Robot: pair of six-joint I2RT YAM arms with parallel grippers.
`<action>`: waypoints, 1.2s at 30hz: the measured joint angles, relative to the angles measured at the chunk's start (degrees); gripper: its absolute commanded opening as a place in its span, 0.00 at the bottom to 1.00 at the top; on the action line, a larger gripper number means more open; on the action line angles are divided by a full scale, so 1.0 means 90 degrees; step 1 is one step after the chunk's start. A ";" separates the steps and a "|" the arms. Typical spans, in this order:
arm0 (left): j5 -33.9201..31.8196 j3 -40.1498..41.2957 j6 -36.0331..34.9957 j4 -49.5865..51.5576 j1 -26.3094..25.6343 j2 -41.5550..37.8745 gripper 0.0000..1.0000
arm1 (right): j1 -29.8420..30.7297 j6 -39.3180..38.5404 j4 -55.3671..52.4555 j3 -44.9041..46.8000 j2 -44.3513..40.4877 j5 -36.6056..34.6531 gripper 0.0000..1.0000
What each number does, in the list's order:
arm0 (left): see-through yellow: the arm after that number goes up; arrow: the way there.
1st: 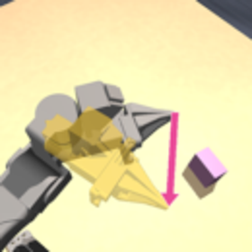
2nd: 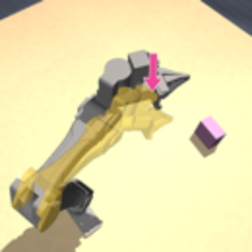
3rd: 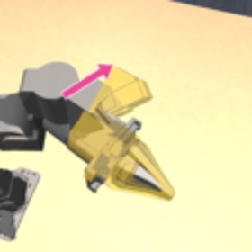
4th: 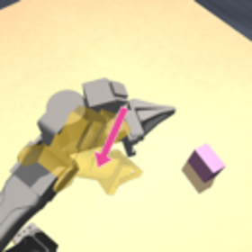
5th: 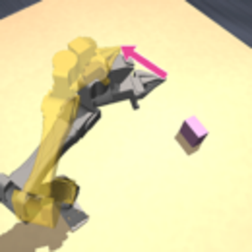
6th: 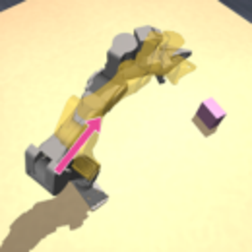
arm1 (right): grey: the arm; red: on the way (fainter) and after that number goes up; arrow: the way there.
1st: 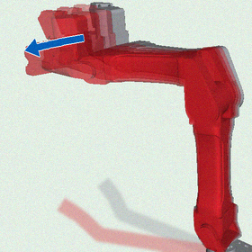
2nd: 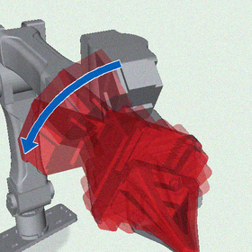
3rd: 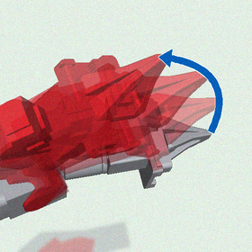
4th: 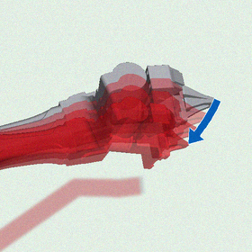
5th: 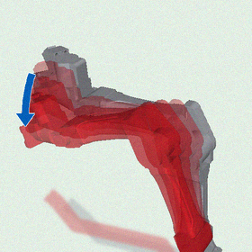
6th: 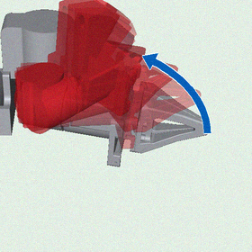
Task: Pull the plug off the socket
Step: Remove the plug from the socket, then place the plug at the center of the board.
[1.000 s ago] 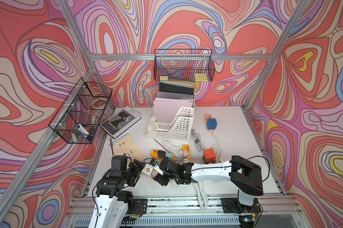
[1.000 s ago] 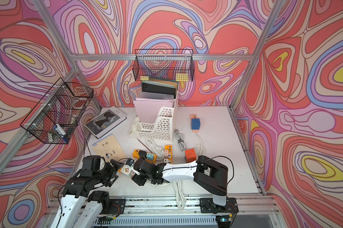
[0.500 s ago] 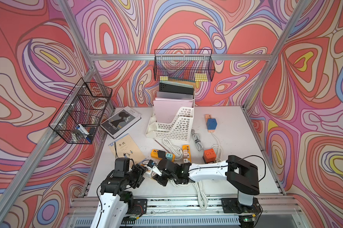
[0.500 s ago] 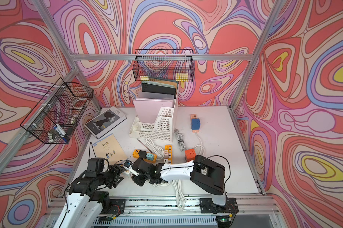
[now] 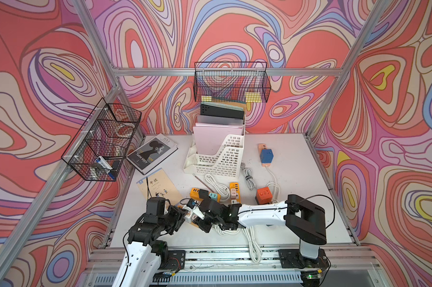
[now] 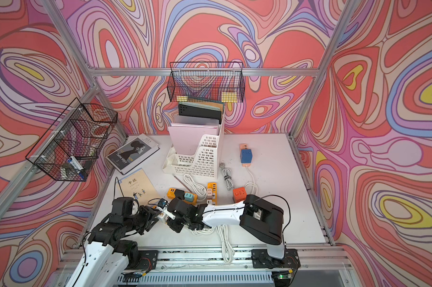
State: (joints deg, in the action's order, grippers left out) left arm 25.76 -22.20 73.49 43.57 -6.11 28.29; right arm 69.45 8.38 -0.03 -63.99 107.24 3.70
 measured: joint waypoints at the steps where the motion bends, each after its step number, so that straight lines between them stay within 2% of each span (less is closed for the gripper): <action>1: -0.0002 0.0041 0.0002 -0.0039 -0.0002 -0.0044 0.43 | -0.0027 0.0061 0.0027 0.0019 -0.0015 0.0039 0.14; 4: -0.0017 0.0114 0.0000 -0.0146 -0.0027 -0.0114 0.43 | -0.0012 0.0046 -0.0063 -0.0015 -0.0022 0.0019 0.13; 9: -0.0078 0.0158 -0.0068 -0.0255 -0.0036 -0.0126 0.42 | 0.0267 -0.0155 -0.0556 -0.0357 -0.0068 -0.0707 0.14; 17: -0.0100 0.0272 -0.0175 -0.0563 -0.0039 -0.0129 0.43 | 0.0177 0.0092 -0.0352 -0.0209 -0.0775 -0.0763 0.14; 19: -0.0095 0.0294 -0.0211 -0.0634 -0.0039 -0.0129 0.48 | 0.0160 0.0114 -0.0308 -0.0151 -0.0981 -0.0794 0.14; 23: -0.0068 0.0333 -0.0338 -0.0743 -0.0036 -0.0119 0.68 | 0.0078 0.0262 -0.0209 0.0364 -0.1625 -0.0894 0.14; 26: -0.0044 0.0306 -0.0461 -0.0731 -0.0036 0.0012 0.76 | -0.0221 0.0571 -0.0168 0.0918 -0.2324 -0.0940 0.14; 29: 0.0002 0.0058 -0.0746 -0.0644 -0.0036 0.0255 0.76 | -0.0784 0.1088 0.0097 0.1336 -0.2936 -0.0838 0.15; 33: -0.0080 -0.0937 -0.1372 -0.0469 -0.0036 0.0551 0.76 | -0.1532 0.1994 0.0699 0.1620 -0.3385 -0.0442 0.16; 36: -0.0335 -0.1751 -0.1897 -0.0374 -0.0036 0.0636 0.76 | -0.1780 0.2565 0.1185 0.1710 -0.3407 -0.0044 0.17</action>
State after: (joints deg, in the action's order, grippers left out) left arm 22.74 -37.95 56.42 40.21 -6.44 34.02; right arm 53.43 31.46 10.63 -48.60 76.58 3.31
